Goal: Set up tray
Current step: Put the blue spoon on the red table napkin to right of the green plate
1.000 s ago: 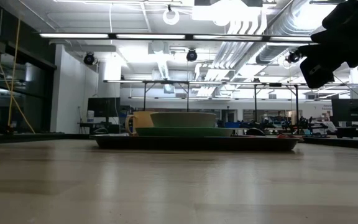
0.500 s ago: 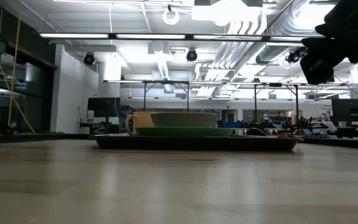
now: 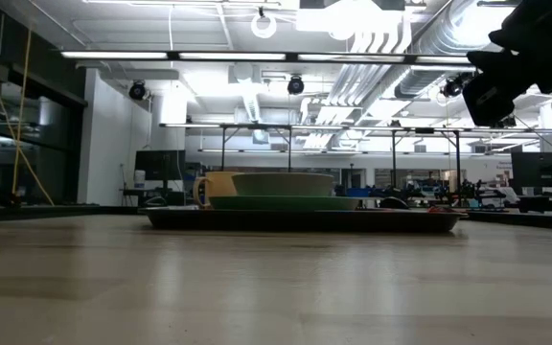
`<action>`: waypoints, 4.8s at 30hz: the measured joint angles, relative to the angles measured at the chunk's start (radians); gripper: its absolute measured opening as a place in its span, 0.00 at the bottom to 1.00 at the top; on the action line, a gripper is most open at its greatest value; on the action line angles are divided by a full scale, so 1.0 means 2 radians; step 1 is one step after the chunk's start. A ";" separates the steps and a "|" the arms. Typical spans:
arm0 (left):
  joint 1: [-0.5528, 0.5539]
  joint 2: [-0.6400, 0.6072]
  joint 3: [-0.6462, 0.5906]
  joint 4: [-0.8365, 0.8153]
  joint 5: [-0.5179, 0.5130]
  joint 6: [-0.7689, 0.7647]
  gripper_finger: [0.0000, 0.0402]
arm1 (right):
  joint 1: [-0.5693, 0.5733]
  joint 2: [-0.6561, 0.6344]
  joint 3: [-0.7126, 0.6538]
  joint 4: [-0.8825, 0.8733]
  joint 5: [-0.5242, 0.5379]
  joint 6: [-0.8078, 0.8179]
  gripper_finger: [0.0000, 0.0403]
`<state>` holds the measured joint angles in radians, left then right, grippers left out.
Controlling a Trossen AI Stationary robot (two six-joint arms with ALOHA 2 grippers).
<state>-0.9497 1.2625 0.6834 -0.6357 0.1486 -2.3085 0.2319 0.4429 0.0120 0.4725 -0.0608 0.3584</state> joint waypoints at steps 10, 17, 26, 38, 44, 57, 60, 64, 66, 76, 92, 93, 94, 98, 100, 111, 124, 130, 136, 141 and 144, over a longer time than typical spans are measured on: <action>0.000 0.000 0.000 -0.002 0.027 0.010 0.14 | 0.000 0.000 0.000 0.000 0.000 0.000 0.21; 0.000 0.000 0.000 -0.006 0.041 0.011 0.14 | 0.000 0.000 0.000 0.000 0.000 0.000 0.21; 0.000 0.000 0.000 -0.013 0.010 0.010 0.14 | 0.000 0.000 0.000 0.000 0.000 0.000 0.21; 0.000 0.000 0.000 -0.013 0.008 0.004 0.25 | 0.000 0.000 0.000 0.000 0.000 0.001 0.21; 0.000 0.000 0.000 -0.014 0.007 -0.002 0.42 | 0.000 0.000 0.000 0.000 0.000 0.001 0.21; 0.000 0.019 0.000 -0.023 -0.014 -0.013 0.49 | 0.000 0.000 0.000 0.002 0.000 0.002 0.21; 0.000 0.031 0.000 -0.019 -0.014 -0.013 0.46 | 0.000 0.000 0.000 0.002 0.000 0.004 0.21; 0.000 0.047 0.000 -0.018 -0.012 -0.012 0.42 | -0.001 0.000 0.000 0.003 0.000 0.004 0.21; 0.000 0.054 0.000 -0.016 -0.007 -0.009 0.40 | -0.001 0.000 0.000 0.007 0.000 0.004 0.21; 0.001 0.067 0.000 -0.013 0.002 0.002 0.32 | -0.001 0.000 0.000 0.011 0.000 0.004 0.21; 0.001 0.068 0.000 -0.020 -0.009 -0.002 0.31 | -0.001 0.000 0.000 0.012 0.000 0.009 0.21; 0.001 0.068 0.000 -0.020 -0.010 -0.001 0.31 | -0.001 0.000 0.000 0.012 0.000 0.009 0.21; 0.001 0.068 0.000 -0.021 -0.011 -0.001 0.31 | -0.001 0.000 0.000 0.012 0.000 0.008 0.21; 0.001 0.068 -0.003 -0.018 -0.013 0.000 0.30 | -0.001 0.000 0.000 0.012 0.000 0.007 0.21; 0.001 0.068 -0.008 -0.017 -0.014 0.000 0.30 | -0.001 0.000 0.000 0.012 0.000 0.003 0.21; 0.027 0.068 -0.030 0.006 -0.006 0.011 0.30 | -0.001 0.000 0.000 0.013 0.001 -0.012 0.21; 0.027 0.087 -0.030 0.012 0.008 0.013 0.30 | -0.001 0.000 0.000 0.013 0.001 -0.013 0.21; 0.027 0.088 -0.031 0.012 0.010 0.013 0.30 | -0.001 0.000 0.000 0.013 0.003 -0.013 0.21; 0.027 0.089 -0.031 0.009 0.011 0.010 0.30 | -0.001 0.000 0.000 0.013 0.003 -0.013 0.21; 0.027 0.089 -0.031 0.007 0.012 0.006 0.30 | -0.001 0.000 0.000 0.013 0.003 -0.013 0.21; 0.027 0.089 -0.031 0.007 0.013 0.004 0.29 | -0.001 0.000 0.000 0.013 0.003 -0.013 0.21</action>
<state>-0.8958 1.4403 0.6220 -0.6216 0.1738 -2.2998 0.2298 0.4431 0.0120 0.4980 -0.0555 0.3321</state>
